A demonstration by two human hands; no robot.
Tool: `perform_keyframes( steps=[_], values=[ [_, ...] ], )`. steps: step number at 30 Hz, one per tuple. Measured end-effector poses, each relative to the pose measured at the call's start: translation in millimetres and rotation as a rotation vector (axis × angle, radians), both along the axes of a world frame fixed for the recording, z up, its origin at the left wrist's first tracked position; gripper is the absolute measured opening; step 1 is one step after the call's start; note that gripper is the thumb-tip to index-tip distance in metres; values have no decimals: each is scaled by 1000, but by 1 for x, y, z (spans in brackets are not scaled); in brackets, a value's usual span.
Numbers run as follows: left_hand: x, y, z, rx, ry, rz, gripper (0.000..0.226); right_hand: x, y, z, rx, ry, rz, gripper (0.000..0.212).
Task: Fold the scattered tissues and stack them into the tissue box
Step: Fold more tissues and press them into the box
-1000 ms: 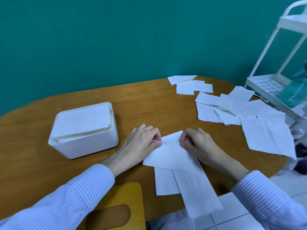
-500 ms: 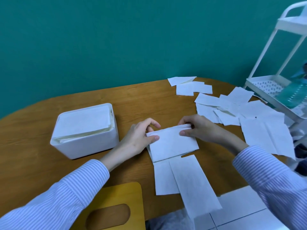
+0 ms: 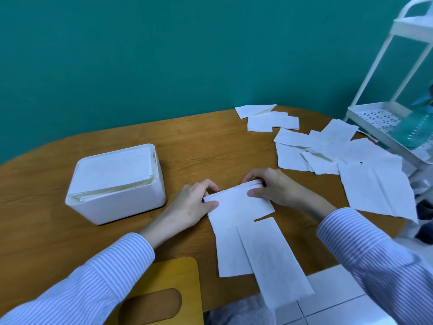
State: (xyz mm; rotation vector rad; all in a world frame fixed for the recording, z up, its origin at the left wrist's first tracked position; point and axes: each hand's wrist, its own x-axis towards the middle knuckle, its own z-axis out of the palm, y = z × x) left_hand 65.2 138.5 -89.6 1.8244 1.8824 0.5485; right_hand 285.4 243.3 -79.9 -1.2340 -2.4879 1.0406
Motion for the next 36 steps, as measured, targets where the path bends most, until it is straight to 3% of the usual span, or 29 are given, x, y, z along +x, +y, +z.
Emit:
perform_keyframes(
  steps=[4, 10, 15, 21, 31, 36],
  values=[
    [-1, -3, -8, -23, 78, 5, 27, -2, -4, -8, 209, -165, 88, 31],
    [0, -2, -5, 32, 41, -74, 28, -11, -1, -1, 304, -189, 175, 17],
    [-8, -2, -6, 72, -74, -133, 28, -9, -1, 7, 158, -5, 164, 19],
    [-19, -3, 18, 191, -232, -62, 27, -9, -1, 42, 206, 165, 124, 20],
    [-75, -38, 105, 424, -193, 105, 31, -64, -15, 114, 179, 422, 177, 23],
    [-131, -57, 117, 492, -161, 309, 28, -128, -21, 113, 186, 449, 204, 21]
  ],
)
